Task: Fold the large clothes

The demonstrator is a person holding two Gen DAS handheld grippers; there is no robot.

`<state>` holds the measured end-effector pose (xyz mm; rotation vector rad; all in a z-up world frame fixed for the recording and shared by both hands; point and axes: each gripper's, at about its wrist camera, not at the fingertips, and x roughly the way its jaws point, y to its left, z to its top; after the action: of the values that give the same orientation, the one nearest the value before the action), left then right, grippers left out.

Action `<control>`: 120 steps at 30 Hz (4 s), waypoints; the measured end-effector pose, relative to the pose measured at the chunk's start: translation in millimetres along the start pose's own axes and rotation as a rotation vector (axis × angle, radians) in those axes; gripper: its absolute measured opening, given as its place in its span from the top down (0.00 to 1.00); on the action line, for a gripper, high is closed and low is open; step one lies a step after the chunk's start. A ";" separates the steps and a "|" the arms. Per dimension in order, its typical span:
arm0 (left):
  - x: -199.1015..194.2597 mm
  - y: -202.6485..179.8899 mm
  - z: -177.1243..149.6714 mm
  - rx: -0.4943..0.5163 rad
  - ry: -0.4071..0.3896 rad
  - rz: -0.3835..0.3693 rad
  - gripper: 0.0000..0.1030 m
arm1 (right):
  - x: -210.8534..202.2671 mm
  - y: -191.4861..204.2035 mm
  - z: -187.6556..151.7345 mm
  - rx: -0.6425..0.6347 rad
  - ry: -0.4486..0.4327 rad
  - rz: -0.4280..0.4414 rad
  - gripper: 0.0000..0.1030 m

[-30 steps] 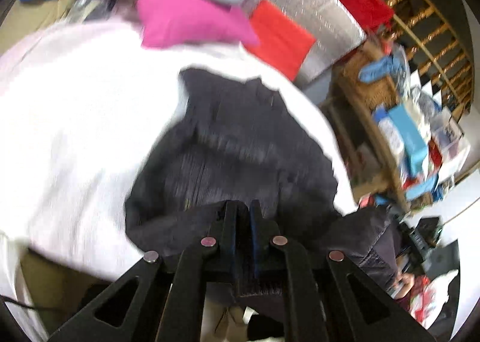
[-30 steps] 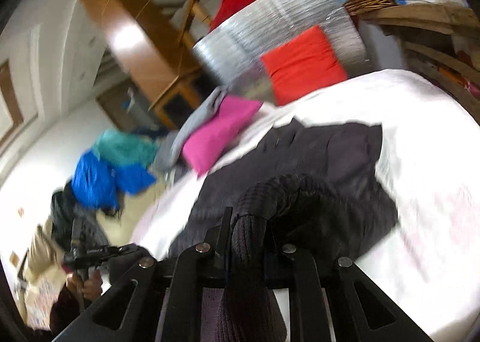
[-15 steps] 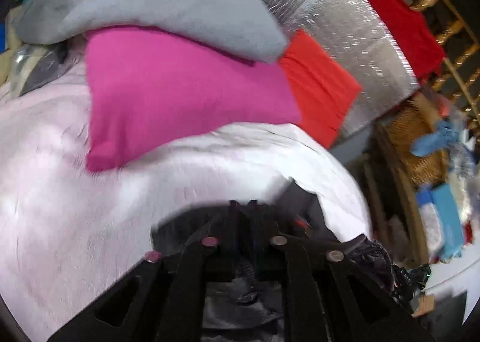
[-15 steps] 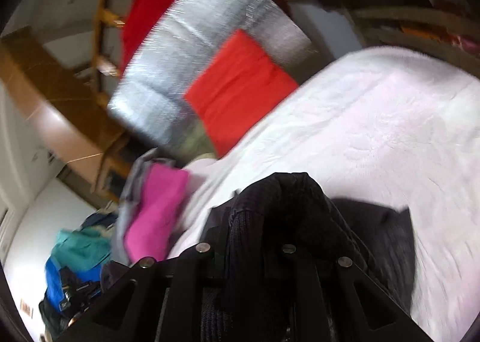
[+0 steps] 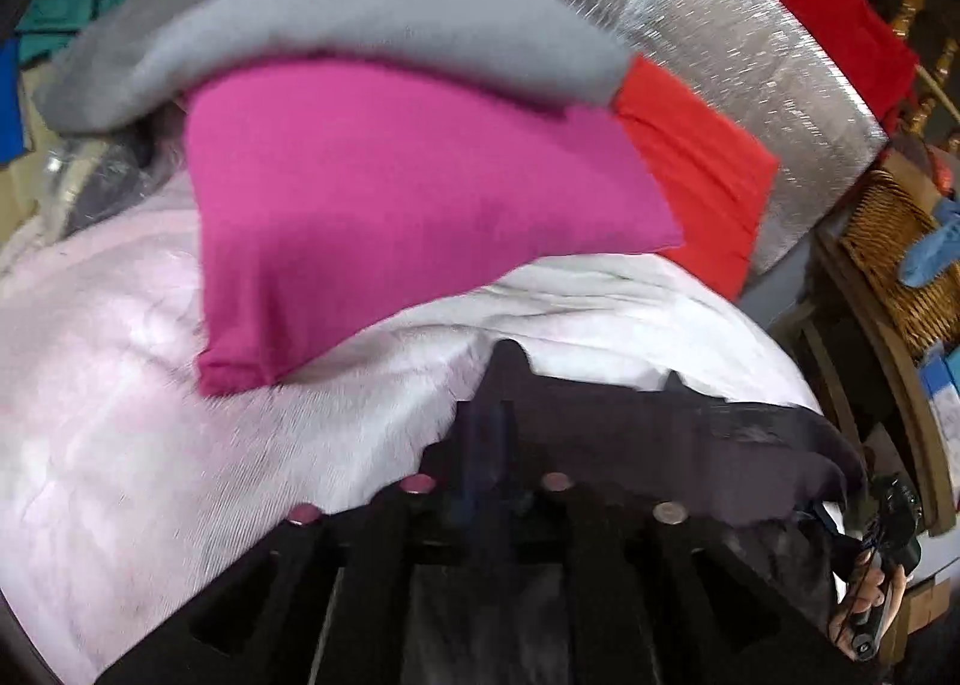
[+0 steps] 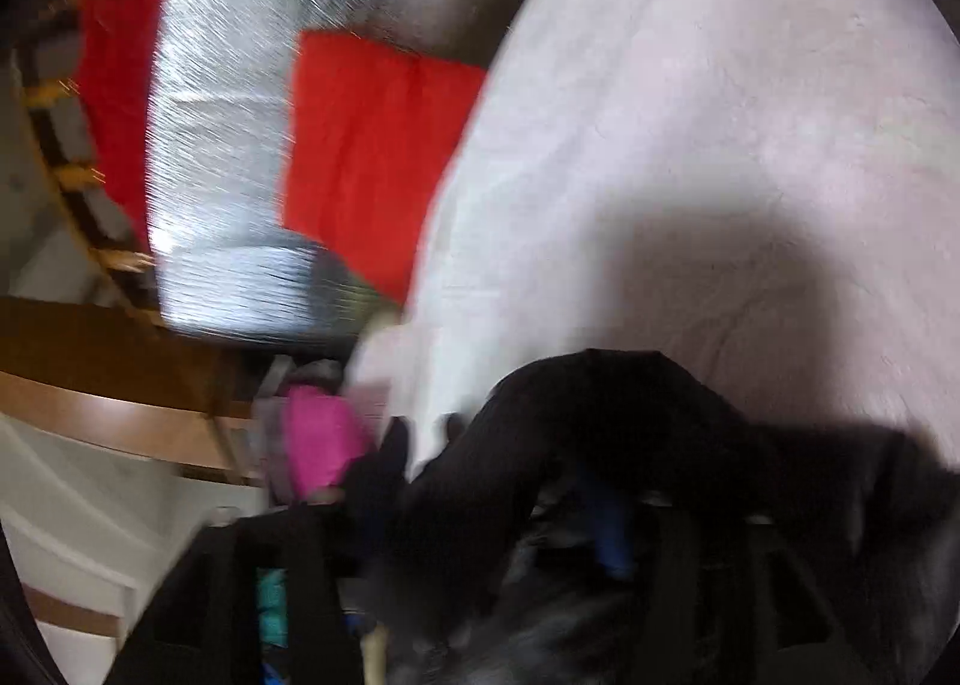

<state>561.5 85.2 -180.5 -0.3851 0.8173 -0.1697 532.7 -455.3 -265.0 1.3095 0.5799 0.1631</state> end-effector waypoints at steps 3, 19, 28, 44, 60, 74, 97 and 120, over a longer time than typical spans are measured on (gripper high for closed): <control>-45.1 -11.5 -24.3 0.000 -0.053 0.031 0.26 | -52.2 13.6 -19.8 -0.049 -0.072 0.038 0.20; -69.6 19.6 -186.5 -0.293 0.219 -0.021 0.26 | -160.2 -26.1 -171.2 -0.131 0.032 -0.197 0.20; -29.5 50.0 -162.0 -0.498 0.181 -0.038 0.19 | -112.2 -51.0 -141.4 -0.046 -0.058 -0.228 0.19; 1.1 46.5 -128.4 -0.466 0.060 -0.081 0.67 | -86.1 -20.6 -141.1 -0.220 -0.199 -0.336 0.62; -82.1 49.2 -177.5 -0.275 0.110 -0.052 0.76 | -178.5 -30.9 -213.9 -0.349 -0.072 -0.391 0.67; -162.8 77.5 -228.4 -0.188 0.248 -0.007 0.44 | -225.4 -31.0 -263.8 -0.402 0.175 -0.557 0.33; -30.0 66.2 -109.8 -0.160 0.304 -0.007 0.25 | -96.3 11.1 -106.4 -0.510 0.021 -0.648 0.31; -21.9 -3.3 -90.3 0.027 0.118 -0.044 0.74 | -107.8 37.6 -135.5 -0.708 -0.079 -0.711 0.85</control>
<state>480.1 64.3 -220.3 -0.3701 0.9224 -0.2457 382.8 -374.9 -215.3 0.3787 0.7935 -0.2555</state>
